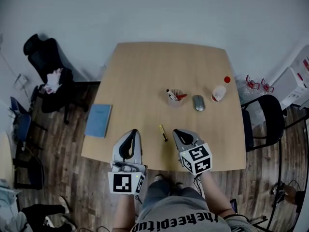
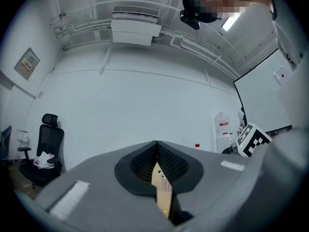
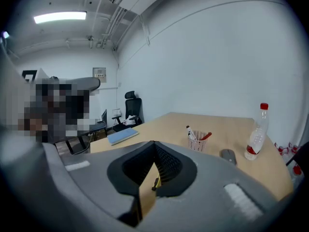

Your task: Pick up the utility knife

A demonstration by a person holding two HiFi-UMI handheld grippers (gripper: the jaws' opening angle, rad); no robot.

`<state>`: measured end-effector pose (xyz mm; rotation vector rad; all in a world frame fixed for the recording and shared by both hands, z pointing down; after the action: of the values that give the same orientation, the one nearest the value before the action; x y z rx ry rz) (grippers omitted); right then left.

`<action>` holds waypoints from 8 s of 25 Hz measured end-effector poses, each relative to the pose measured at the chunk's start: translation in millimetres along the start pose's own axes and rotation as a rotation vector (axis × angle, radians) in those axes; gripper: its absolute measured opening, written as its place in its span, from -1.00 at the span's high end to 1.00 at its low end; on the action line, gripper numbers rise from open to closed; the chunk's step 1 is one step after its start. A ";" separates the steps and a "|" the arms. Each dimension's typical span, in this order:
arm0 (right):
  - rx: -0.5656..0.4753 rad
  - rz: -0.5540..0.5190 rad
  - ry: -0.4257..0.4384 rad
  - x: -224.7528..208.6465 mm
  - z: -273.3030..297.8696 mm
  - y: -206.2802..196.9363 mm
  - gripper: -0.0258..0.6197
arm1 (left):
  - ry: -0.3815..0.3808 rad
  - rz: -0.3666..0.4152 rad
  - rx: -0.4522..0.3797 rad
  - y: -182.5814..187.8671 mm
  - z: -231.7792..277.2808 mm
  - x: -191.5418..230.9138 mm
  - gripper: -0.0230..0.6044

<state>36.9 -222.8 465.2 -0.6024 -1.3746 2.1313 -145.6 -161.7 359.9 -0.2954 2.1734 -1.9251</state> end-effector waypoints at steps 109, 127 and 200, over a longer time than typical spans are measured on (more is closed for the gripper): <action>0.160 0.227 -0.134 -7.2 13.2 -74.1 0.75 | -0.039 -0.057 0.070 -29.7 -10.0 25.6 0.86; -0.006 0.179 -0.122 -11.9 -41.4 -38.2 0.75 | -0.058 -0.044 0.053 -17.7 -14.1 -8.8 0.86; -0.436 -0.096 -0.239 1.4 -159.1 29.2 0.75 | -0.058 -0.014 0.027 -3.3 -47.5 -53.1 0.86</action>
<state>129.0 -123.0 377.2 -0.4380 -1.9850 1.8806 -108.9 -101.4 370.5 -0.3580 2.1121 -1.9271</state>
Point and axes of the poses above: the fingertips, and each gripper's own axes: z forward along the fingers, x to its left, y out of its top, the point moved 6 cm from there along -z, backward along the fingers
